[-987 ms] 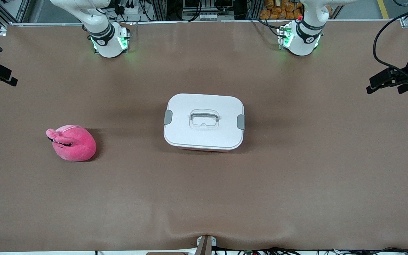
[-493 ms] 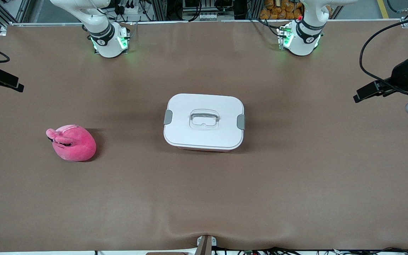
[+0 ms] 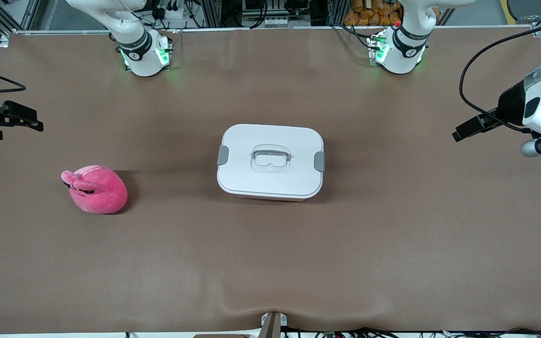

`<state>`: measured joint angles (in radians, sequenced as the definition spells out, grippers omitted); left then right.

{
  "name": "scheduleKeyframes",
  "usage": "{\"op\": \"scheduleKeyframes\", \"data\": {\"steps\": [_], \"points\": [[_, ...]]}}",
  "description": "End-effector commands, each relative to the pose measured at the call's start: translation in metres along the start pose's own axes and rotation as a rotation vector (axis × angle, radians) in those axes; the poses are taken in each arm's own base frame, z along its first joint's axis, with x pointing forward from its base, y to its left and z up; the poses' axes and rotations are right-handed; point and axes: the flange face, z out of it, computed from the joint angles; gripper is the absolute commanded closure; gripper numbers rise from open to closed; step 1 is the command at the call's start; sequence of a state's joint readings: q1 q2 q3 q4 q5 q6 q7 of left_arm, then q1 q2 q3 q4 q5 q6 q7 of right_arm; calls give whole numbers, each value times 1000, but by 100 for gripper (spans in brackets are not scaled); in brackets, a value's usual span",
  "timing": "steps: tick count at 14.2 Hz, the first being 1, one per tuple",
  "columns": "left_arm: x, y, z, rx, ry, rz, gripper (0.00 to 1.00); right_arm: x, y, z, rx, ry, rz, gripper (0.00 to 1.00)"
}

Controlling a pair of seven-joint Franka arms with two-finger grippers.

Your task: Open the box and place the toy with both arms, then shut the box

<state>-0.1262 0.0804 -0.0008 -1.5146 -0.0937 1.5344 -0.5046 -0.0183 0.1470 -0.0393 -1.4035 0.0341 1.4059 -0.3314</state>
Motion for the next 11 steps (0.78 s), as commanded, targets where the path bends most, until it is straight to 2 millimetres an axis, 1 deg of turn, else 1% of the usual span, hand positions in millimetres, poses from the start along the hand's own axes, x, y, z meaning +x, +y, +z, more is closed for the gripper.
{"op": "scheduleKeyframes", "data": {"steps": [1,4,6,7,8,11], "points": [[-4,30,5,-14,6,-82,0,11,-3,20,-9,16,-162,0],[-13,61,18,-12,11,-177,0,16,0,47,-15,25,-321,0],[-13,72,25,-20,15,-231,0,19,0,60,-32,45,-416,0],[-16,82,31,-18,11,-251,0,22,0,67,-43,54,-466,0],[-19,89,32,-22,15,-272,0,23,1,74,-58,51,-528,0],[-27,112,44,-25,17,-345,0,30,4,107,-93,60,-695,0]]}}
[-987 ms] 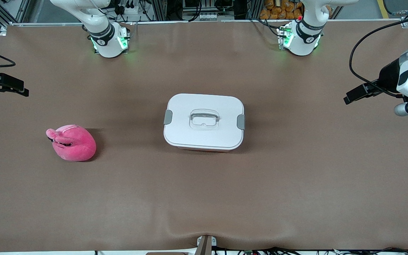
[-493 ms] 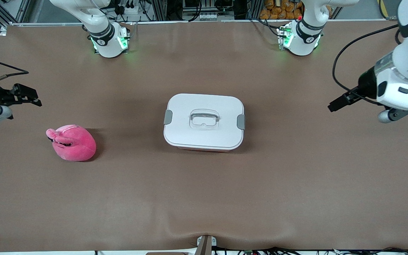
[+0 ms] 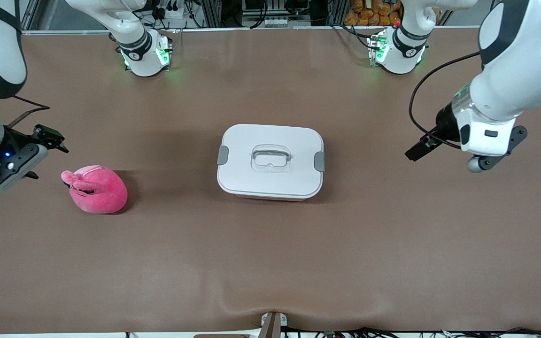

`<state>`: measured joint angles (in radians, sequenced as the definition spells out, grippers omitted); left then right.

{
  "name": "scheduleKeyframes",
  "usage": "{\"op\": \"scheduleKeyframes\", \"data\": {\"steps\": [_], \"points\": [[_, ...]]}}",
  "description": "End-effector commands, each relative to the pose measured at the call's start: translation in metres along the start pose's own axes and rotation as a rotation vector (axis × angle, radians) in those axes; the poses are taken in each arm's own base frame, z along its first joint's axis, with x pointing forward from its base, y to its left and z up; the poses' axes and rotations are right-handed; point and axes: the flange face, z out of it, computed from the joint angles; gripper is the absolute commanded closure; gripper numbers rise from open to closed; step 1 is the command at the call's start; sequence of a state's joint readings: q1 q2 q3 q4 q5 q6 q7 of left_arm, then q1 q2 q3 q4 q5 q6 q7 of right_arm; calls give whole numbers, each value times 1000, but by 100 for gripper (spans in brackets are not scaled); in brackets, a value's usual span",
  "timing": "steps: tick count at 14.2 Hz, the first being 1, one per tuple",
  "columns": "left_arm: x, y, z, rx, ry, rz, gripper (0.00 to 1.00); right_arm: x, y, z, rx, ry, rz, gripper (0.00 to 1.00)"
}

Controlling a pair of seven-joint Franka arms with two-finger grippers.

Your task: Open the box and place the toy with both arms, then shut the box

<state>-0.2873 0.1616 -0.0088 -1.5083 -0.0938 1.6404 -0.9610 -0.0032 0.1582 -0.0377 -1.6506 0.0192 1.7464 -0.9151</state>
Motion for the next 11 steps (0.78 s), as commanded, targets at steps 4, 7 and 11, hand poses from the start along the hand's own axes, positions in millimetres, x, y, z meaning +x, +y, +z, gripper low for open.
{"op": "scheduleKeyframes", "data": {"steps": [4,7,11], "points": [[-21,33,7,-22,1,-112,0,-2,-7,58,-41,3,-198,0],[-39,56,21,-33,5,-191,0,8,-8,74,-43,-2,-284,0],[-56,73,32,-30,2,-268,0,18,-5,101,-41,-55,-408,0]]}}
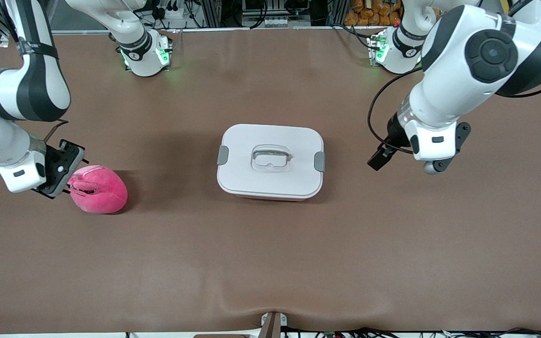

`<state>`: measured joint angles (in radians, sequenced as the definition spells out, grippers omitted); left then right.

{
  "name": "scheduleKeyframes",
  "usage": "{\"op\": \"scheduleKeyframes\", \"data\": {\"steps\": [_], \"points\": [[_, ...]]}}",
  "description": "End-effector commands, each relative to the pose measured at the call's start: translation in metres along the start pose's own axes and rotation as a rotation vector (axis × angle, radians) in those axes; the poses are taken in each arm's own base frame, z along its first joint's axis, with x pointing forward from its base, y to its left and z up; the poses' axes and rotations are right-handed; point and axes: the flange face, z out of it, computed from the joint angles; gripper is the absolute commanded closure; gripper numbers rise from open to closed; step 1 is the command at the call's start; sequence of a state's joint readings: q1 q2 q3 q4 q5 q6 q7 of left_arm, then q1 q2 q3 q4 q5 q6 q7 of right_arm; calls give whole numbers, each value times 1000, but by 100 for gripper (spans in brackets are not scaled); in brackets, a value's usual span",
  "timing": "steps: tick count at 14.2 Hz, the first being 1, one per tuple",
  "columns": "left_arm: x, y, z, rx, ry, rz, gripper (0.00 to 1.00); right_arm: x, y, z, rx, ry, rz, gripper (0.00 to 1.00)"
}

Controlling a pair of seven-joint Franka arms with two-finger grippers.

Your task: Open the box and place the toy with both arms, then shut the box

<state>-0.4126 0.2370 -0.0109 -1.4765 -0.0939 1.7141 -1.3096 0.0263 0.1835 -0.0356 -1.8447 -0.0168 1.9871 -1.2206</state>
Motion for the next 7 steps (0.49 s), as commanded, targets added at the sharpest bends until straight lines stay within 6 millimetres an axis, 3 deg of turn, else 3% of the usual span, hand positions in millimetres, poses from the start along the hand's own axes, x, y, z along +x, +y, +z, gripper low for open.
{"op": "scheduleKeyframes", "data": {"steps": [1,7], "points": [[-14,14,3,-16,-8,-71,0,3,4,18,-1,-45,-72,0],[-54,38,30,-45,-7,-256,0,-19,10,66,-57,-52,-127,0]]}}
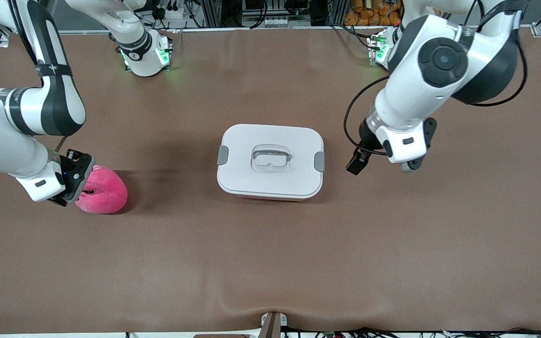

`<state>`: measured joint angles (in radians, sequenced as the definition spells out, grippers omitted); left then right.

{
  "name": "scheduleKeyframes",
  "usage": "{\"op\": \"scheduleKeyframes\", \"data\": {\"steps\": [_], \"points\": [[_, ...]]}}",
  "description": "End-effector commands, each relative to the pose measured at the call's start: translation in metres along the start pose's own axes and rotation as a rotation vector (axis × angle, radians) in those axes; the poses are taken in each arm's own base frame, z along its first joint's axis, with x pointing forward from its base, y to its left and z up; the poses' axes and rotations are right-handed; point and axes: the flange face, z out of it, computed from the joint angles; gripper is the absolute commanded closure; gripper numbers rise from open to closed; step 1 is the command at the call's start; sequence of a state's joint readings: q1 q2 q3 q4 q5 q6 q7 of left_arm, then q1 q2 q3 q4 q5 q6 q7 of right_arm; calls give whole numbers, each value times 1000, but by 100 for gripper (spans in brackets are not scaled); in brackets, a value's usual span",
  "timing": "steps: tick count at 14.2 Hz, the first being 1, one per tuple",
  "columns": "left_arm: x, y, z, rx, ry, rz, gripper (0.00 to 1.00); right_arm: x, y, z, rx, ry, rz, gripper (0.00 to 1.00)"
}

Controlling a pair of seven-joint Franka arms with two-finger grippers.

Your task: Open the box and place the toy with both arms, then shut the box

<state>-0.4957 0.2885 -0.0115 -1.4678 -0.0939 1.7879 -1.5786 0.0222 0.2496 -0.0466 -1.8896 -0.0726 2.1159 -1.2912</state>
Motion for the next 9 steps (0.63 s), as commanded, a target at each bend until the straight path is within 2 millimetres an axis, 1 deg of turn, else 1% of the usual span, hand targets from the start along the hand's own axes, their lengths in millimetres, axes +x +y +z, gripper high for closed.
{"op": "scheduleKeyframes", "data": {"steps": [1,2,4,5,6,7,8,9], "points": [[-18,12,9,-25,-11,-99,0,-16,-6,27,-23,-8,-44,0],[-25,14,13,-33,-12,-130,0,-20,-6,34,-18,-9,-38,0],[-30,18,22,-38,-14,-173,0,-30,-3,45,-6,-11,-24,0],[-40,19,26,-41,-13,-176,0,-34,-1,49,-9,-10,-19,0],[-45,20,31,-39,-12,-195,0,-36,0,52,-10,-9,-27,0],[-53,21,39,-32,-7,-210,0,-37,1,58,-10,-8,-42,0],[-62,23,47,-33,-4,-218,0,-39,3,58,-18,-6,-51,0],[-71,25,56,-34,-4,-223,0,-39,3,59,-18,-6,-53,26]]}}
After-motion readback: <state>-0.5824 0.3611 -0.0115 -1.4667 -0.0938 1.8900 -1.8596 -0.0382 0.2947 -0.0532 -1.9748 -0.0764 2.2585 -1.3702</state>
